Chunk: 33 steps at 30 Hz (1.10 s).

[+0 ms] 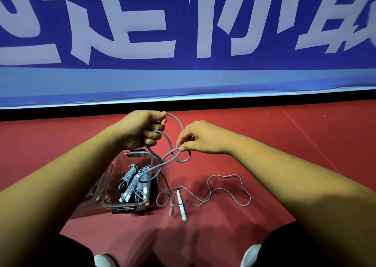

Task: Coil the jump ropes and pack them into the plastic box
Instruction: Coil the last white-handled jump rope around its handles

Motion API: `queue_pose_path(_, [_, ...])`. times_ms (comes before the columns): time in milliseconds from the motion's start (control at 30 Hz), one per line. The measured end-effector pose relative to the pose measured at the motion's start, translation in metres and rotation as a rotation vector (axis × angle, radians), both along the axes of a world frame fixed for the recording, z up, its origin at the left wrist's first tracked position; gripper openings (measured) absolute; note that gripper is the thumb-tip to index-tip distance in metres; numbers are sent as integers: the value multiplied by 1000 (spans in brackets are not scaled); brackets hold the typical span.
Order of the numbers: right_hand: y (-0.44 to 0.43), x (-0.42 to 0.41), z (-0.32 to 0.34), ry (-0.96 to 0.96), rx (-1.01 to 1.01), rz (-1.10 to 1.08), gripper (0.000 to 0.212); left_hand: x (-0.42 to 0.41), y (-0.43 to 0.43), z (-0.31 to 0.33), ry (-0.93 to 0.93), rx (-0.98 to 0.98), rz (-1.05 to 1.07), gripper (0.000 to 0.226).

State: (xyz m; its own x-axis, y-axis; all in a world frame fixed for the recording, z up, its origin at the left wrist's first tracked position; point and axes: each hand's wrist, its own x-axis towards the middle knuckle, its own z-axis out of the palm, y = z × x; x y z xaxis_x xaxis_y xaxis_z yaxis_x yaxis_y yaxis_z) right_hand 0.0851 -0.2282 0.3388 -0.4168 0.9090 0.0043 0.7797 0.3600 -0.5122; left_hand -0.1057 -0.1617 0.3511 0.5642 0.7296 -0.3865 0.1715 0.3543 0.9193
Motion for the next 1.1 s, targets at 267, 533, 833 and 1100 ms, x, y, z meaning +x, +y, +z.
queue_pose_path(267, [5, -11, 2, 324, 155, -244, 8, 0, 3, -16, 186, 119, 126, 22])
queue_pose_path(533, [-1, -8, 31, 1318, -317, -453, 20, 0, -1, -47, 249, 462, 35, 28])
queue_pose_path(833, [3, 22, 33, 1658, -508, -443, 18, 11, -15, -26, -189, 353, -93, 42])
queue_pose_path(1100, [2, 27, 34, 1677, -497, -397, 11, 14, -22, -19, 76, 599, -312, 22])
